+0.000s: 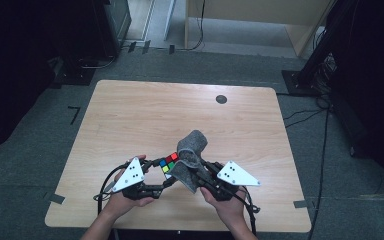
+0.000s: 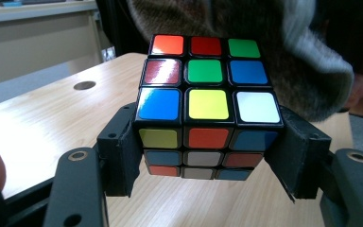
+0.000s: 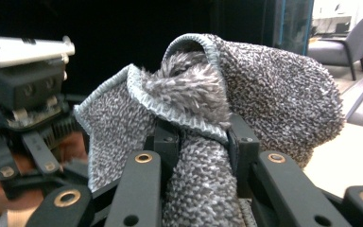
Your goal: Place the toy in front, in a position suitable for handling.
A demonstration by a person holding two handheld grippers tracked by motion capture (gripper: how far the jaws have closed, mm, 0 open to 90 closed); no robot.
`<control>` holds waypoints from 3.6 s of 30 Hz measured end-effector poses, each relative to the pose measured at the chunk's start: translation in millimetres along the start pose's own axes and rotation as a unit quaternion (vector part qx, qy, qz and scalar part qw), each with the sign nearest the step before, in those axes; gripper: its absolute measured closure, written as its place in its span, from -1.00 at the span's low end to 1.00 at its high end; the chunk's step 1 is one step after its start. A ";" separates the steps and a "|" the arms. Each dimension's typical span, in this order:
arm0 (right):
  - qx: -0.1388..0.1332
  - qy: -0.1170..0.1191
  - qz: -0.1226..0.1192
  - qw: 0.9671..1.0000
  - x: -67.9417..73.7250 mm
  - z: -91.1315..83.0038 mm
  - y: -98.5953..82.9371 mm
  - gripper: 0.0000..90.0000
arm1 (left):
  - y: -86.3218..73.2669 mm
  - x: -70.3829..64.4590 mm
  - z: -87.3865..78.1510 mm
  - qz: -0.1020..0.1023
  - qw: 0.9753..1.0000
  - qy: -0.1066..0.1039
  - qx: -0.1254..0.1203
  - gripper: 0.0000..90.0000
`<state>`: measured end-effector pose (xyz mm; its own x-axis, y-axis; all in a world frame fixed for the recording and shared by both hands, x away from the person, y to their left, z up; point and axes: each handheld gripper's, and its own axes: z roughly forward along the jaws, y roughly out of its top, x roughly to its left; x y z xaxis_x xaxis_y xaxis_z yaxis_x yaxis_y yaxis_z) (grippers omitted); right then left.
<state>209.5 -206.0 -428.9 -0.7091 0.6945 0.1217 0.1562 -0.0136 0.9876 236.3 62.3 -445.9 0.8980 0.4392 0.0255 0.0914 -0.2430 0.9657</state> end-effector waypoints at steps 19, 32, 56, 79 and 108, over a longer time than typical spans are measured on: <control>0.084 0.050 0.050 0.994 2.6 28.6 -37.9 0.62 | 2.7 14.6 -13.9 -0.085 0.994 0.004 -0.072 -0.23; 0.099 0.138 0.099 0.980 33.1 47.7 -57.8 0.61 | 1.7 11.3 -8.4 -0.116 0.990 0.014 -0.084 -0.23; 0.026 0.020 0.253 0.967 8.1 36.1 -70.0 0.62 | 2.4 7.3 -8.6 -0.132 0.984 0.055 -0.102 -0.23; 0.046 0.084 0.181 0.979 -7.1 37.2 -56.4 0.60 | 0.2 13.9 -7.9 -0.131 0.988 0.023 -0.077 -0.23; -0.058 0.088 0.181 0.978 -25.5 2.6 -8.2 0.57 | 2.4 -9.9 5.7 -0.033 0.999 0.007 -0.023 -0.23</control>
<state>228.0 -221.7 -440.3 -0.7309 0.4940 0.4708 0.3480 -0.3237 0.8798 230.0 52.5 -445.3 0.8846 0.4650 -0.0355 0.1303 -0.1734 0.9762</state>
